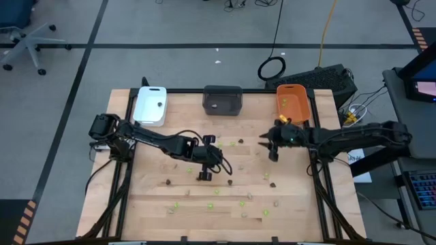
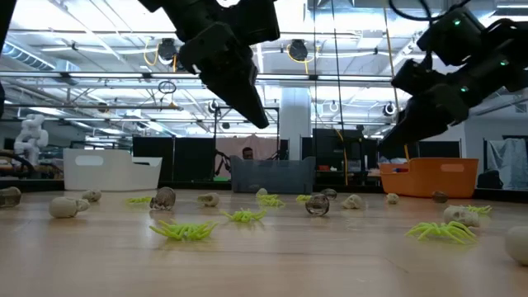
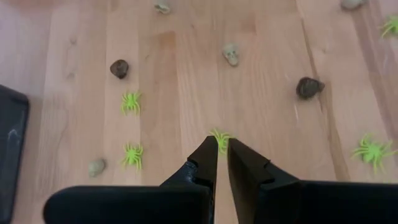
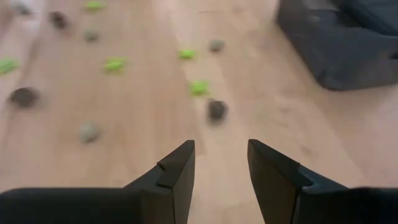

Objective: Sort Halloween decoration
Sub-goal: Put the green toy spider into the orange bin

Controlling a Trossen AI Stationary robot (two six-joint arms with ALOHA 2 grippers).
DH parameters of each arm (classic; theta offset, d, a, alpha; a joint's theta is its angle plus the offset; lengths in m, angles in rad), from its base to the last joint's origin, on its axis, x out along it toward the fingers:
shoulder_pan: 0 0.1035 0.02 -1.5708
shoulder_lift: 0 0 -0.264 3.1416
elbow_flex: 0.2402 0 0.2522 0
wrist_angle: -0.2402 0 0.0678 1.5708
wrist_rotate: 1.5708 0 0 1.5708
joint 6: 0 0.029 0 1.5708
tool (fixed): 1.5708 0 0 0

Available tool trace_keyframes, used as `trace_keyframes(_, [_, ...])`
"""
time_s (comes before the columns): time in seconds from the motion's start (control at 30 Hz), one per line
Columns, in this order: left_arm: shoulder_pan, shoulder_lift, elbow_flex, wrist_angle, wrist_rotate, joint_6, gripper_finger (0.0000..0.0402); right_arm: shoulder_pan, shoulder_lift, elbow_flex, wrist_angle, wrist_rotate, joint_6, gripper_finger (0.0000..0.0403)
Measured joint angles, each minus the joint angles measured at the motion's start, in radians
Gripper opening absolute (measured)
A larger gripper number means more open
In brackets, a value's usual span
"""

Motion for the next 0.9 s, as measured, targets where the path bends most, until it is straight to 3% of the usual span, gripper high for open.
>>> trace_keyframes(0.3, [0.018,0.0,-0.161,0.142,-0.007,-0.03,0.0033,0.129,0.083,-0.019,0.133,-0.001,0.049,0.0134])
trace_keyframes(0.5, [0.019,0.0,-0.206,0.175,-0.007,-0.03,0.0033,0.225,0.129,-0.016,0.108,-0.113,0.17,0.0134])
trace_keyframes(0.57, [0.019,0.0,-0.206,0.179,-0.007,-0.028,0.0033,0.278,0.136,0.012,0.065,-0.121,0.223,0.0134])
trace_keyframes(0.9, [0.019,0.0,-0.206,0.214,-0.007,-0.004,0.0033,0.527,0.193,0.21,-0.364,0.057,0.467,0.0134])
